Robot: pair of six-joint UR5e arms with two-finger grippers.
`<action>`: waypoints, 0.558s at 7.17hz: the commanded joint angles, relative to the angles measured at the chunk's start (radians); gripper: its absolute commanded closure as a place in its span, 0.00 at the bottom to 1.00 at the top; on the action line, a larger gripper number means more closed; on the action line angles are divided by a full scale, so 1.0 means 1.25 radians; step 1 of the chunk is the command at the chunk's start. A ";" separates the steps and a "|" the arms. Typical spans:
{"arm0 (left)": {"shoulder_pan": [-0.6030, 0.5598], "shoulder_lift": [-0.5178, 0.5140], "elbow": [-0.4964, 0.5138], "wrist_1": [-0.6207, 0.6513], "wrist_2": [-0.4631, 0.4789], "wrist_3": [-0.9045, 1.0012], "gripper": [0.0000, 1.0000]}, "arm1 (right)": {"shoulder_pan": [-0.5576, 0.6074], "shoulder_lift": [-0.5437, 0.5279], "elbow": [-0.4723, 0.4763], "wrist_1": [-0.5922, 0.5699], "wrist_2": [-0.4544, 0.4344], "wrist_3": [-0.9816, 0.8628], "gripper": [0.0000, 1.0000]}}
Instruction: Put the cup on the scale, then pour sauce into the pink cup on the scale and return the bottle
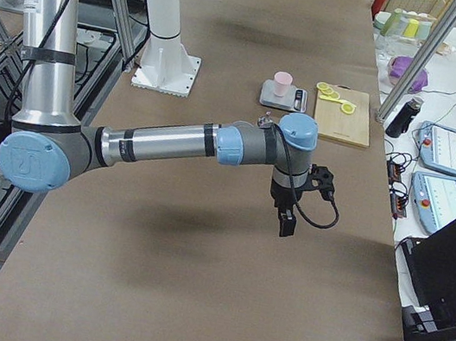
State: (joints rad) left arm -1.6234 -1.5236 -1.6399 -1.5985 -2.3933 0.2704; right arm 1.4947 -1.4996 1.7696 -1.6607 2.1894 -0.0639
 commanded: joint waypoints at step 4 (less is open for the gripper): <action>-0.052 0.004 -0.018 -0.102 -0.003 -0.065 0.00 | 0.028 -0.018 0.003 -0.075 0.090 -0.038 0.00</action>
State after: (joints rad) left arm -1.6791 -1.5281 -1.6565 -1.6279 -2.3988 0.2031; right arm 1.5271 -1.5213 1.7705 -1.7538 2.2971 -0.1112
